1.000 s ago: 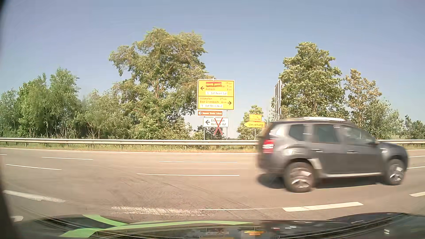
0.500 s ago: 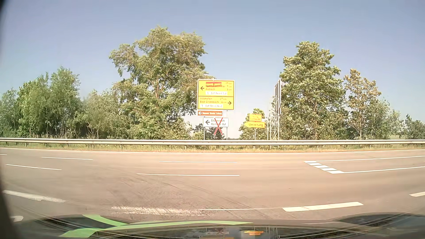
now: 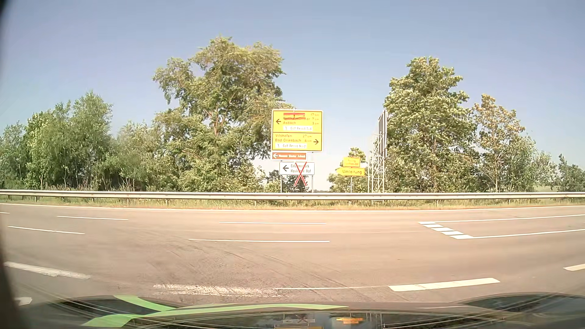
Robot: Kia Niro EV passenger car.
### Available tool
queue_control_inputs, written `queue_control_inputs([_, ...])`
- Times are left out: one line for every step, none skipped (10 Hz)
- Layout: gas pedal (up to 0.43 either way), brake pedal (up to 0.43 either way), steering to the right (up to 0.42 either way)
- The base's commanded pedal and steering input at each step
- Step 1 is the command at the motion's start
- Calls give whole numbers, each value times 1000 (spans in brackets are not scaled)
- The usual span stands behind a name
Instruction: Follow the waypoints while adhering to traffic rules and regulations
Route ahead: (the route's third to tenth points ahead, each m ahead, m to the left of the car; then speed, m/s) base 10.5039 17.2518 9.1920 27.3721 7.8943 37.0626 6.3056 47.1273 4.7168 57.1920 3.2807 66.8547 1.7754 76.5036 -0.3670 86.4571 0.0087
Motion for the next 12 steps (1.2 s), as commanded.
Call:
queue_control_inputs([0,207,-90])
queue_control_inputs([0,146,-90])
queue_control_inputs([0,91,-90])
queue_control_inputs([0,67,-89])
queue_control_inputs([0,0,-87])
queue_control_inputs([0,0,-86])
queue_control_inputs([0,0,-86])
queue_control_inputs([0,0,-86])
queue_control_inputs([0,0,-86])
queue_control_inputs([0,0,-86])
queue_control_inputs([0,0,-86])
queue_control_inputs([0,0,-86])
